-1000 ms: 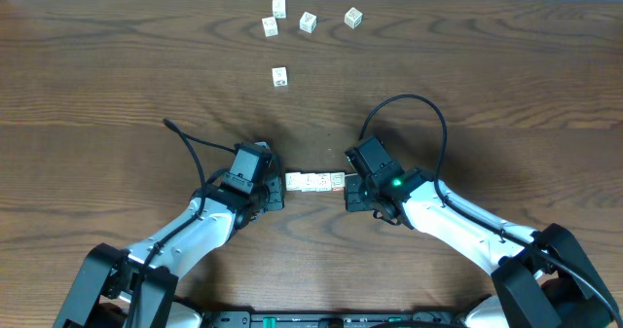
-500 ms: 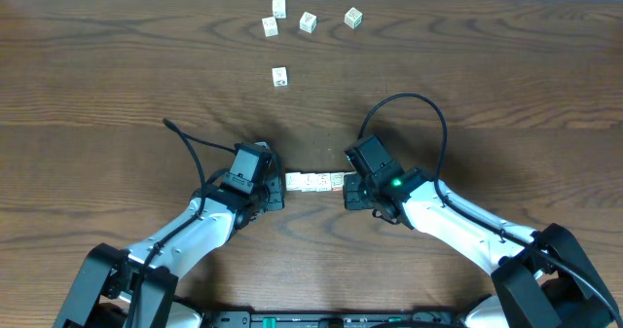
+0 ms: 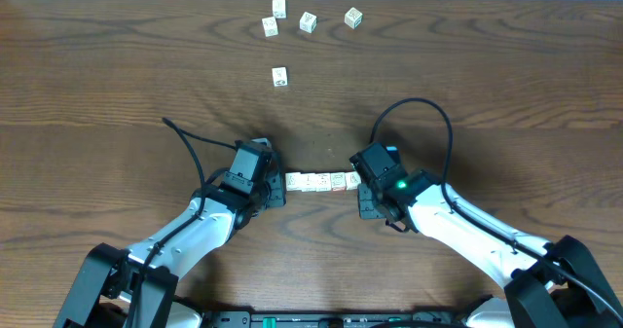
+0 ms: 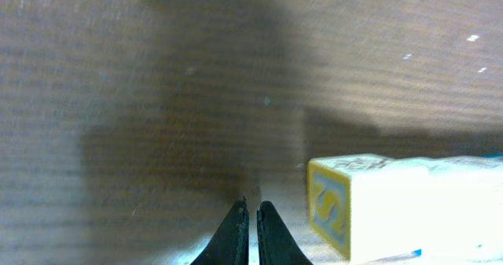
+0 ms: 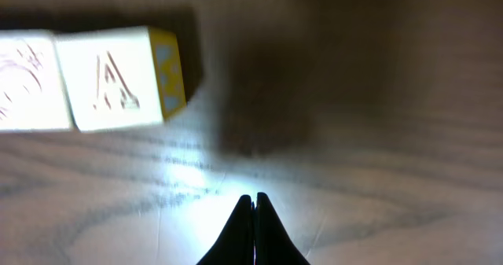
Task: Lift 5 blocks
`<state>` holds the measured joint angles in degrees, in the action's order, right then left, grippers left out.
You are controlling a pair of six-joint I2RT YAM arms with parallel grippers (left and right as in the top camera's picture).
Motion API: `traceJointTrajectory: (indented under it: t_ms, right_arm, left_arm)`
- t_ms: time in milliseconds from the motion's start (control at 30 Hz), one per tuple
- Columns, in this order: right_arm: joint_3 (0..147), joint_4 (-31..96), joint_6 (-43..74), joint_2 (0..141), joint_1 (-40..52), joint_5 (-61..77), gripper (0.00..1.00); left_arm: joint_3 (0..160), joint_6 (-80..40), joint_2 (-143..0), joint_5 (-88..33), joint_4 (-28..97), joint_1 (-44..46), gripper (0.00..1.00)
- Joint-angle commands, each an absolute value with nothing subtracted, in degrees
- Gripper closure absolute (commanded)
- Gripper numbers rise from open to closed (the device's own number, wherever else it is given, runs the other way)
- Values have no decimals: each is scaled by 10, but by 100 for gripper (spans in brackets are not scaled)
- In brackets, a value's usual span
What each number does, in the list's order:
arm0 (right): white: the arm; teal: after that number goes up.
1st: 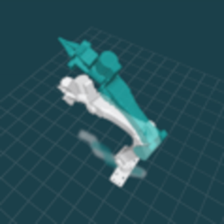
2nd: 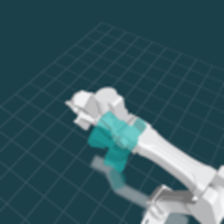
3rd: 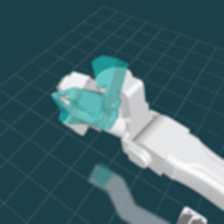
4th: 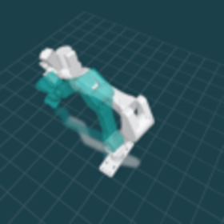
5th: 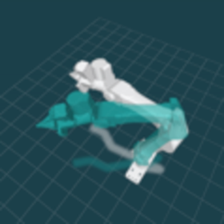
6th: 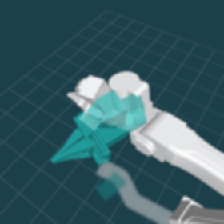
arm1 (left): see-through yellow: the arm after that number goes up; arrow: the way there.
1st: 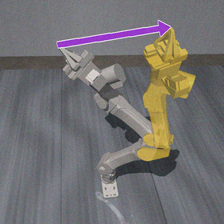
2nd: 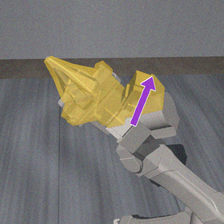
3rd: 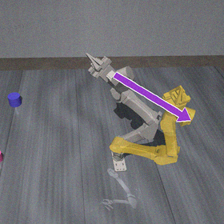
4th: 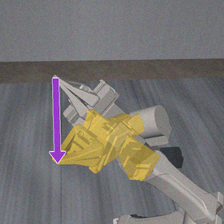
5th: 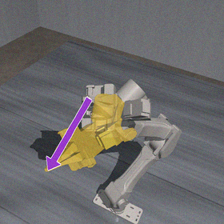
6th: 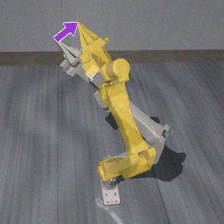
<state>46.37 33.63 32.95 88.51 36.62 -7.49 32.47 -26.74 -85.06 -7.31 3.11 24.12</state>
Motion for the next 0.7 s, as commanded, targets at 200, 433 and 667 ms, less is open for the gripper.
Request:
traceJointTrajectory:
  t_ms: [200,433,667]
  right_arm:
    - [467,261,277,878,296,-74,99]
    - [467,209,248,882,277,-39,99]
    - [467,201,252,903,276,-25,99]
  left_arm:
    - [322,-258,-845,-70,-1,242,93]
    - [322,-264,-845,-101,-3,242,93]
    - [322,-269,-845,-107,-3,242,93]
